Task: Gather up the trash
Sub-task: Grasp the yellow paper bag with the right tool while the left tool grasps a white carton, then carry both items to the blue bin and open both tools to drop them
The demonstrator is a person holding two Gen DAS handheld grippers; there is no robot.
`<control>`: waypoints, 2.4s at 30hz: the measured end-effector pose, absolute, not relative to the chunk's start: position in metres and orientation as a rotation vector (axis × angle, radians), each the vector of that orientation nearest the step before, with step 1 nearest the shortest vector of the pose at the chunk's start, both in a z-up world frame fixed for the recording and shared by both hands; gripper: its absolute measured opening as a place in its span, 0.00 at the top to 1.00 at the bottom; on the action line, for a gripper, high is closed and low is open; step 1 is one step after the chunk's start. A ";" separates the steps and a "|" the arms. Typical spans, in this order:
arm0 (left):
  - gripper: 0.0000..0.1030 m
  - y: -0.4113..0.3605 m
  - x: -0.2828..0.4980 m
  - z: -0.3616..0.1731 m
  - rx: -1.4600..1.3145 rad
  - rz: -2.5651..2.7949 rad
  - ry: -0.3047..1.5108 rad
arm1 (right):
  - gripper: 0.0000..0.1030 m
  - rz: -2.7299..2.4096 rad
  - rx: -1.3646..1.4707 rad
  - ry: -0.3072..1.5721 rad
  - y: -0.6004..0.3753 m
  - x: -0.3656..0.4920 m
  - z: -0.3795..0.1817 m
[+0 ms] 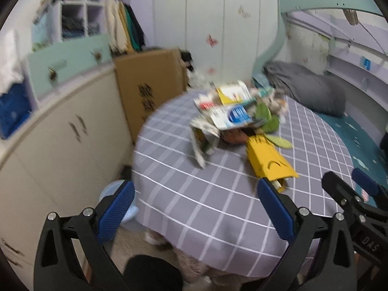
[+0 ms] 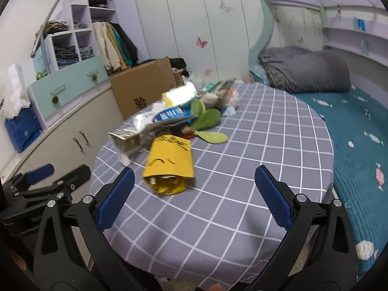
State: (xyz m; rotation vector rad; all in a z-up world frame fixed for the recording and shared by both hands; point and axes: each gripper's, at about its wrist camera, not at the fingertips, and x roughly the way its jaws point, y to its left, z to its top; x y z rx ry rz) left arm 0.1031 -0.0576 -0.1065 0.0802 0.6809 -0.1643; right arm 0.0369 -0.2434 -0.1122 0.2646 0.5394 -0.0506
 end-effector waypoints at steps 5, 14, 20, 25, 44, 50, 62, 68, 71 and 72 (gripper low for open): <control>0.04 -0.059 0.121 -0.123 0.085 -0.122 0.726 | 0.06 -0.023 0.271 0.622 -0.249 0.066 -0.130; 0.04 -0.034 0.145 -0.124 0.070 -0.031 0.724 | 0.06 0.118 0.272 0.695 -0.224 0.113 -0.137; 0.04 -0.034 0.168 -0.123 0.091 -0.030 0.707 | 0.06 0.134 0.270 0.771 -0.225 0.139 -0.148; 0.04 -0.045 0.191 -0.129 0.130 -0.049 0.701 | 0.37 0.157 0.319 0.795 -0.235 0.146 -0.157; 0.95 -0.031 0.201 -0.139 -0.029 -0.186 0.735 | 0.50 0.156 0.343 0.744 -0.230 0.132 -0.149; 0.95 -0.002 0.171 -0.135 -0.087 -0.199 0.709 | 0.50 0.214 0.318 0.747 -0.199 0.116 -0.140; 0.95 0.125 0.164 -0.140 -0.218 0.029 0.683 | 0.50 0.472 0.177 0.739 -0.062 0.161 -0.117; 0.95 0.206 0.194 -0.158 -0.260 0.193 0.713 | 0.50 0.580 0.117 0.763 0.021 0.216 -0.134; 0.95 0.240 0.215 -0.166 -0.258 0.263 0.731 | 0.47 0.590 0.108 0.764 0.057 0.255 -0.147; 0.95 0.252 0.224 -0.169 -0.256 0.286 0.741 | 0.43 0.596 0.108 0.764 0.069 0.269 -0.152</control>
